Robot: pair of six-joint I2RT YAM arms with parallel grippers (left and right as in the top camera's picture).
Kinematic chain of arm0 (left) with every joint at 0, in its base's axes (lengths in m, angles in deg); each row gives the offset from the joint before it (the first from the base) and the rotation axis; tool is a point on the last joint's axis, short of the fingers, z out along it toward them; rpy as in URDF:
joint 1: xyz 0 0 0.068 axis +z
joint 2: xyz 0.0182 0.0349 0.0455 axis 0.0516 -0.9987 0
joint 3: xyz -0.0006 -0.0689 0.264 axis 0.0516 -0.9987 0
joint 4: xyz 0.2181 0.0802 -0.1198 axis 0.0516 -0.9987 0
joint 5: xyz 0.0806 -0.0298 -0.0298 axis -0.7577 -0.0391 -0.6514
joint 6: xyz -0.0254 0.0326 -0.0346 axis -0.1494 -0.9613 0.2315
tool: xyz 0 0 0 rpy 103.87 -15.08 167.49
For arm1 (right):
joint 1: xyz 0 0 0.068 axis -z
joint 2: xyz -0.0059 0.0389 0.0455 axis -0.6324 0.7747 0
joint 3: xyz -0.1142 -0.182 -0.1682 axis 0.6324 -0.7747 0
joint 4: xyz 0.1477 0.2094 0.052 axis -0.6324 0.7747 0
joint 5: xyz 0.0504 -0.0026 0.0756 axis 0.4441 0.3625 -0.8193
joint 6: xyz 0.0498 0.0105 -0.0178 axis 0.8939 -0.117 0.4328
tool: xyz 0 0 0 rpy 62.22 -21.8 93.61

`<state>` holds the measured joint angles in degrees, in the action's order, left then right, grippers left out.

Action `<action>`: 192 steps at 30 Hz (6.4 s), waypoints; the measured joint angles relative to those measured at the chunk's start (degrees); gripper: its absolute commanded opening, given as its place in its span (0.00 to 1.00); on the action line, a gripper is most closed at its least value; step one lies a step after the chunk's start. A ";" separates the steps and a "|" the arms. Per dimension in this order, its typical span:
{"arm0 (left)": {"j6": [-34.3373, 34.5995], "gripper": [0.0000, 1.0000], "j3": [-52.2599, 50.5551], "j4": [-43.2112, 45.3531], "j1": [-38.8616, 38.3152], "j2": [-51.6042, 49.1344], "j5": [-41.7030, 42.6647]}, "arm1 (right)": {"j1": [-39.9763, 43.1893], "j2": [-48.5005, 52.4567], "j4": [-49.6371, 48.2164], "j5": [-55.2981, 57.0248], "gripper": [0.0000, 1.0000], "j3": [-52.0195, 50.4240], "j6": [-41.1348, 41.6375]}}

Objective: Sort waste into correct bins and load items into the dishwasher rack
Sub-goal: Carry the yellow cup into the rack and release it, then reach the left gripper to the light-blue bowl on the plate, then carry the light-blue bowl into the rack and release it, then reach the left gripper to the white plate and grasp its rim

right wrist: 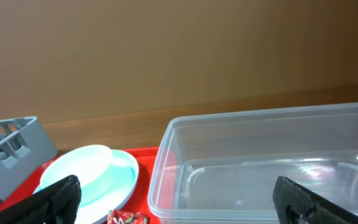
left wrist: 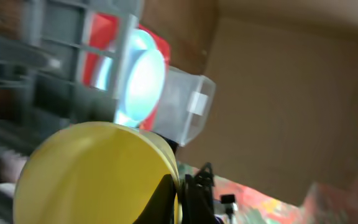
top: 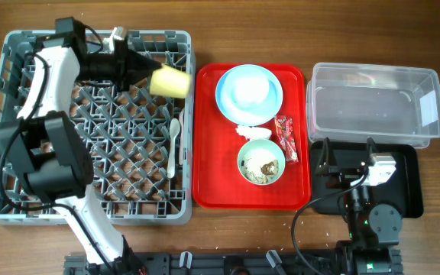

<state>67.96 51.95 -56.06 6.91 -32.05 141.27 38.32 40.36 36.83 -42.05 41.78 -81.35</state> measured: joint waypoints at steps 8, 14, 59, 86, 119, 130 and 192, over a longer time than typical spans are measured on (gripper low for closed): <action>-1.18 0.04 -2.08 -0.39 1.73 0.00 -5.62 | 0.00 0.00 0.00 0.00 1.00 0.00 0.00; -1.09 0.11 -3.10 1.16 3.10 0.02 -9.68 | 0.00 -0.02 0.00 0.00 1.00 0.00 0.00; 8.15 0.27 0.28 34.84 -51.82 -5.53 -77.81 | 0.00 0.00 0.00 0.00 1.00 0.00 0.00; -18.36 0.04 -8.50 -25.07 -15.87 38.42 -14.05 | 0.00 0.04 -0.02 0.00 1.00 0.00 0.00; -16.92 1.00 -42.16 0.59 22.95 38.82 -4.57 | 0.00 0.04 0.00 0.00 1.00 0.00 0.00; -3.37 0.85 -39.06 1.49 6.54 60.02 -25.00 | 0.00 0.04 0.00 0.00 1.00 0.00 0.00; 9.81 0.15 -5.18 45.62 -54.60 -9.46 -69.66 | 0.00 0.04 0.00 0.00 1.00 0.00 0.00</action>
<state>77.77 46.77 -10.45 -47.69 -41.51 71.61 38.32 40.41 36.83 -42.05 41.78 -81.35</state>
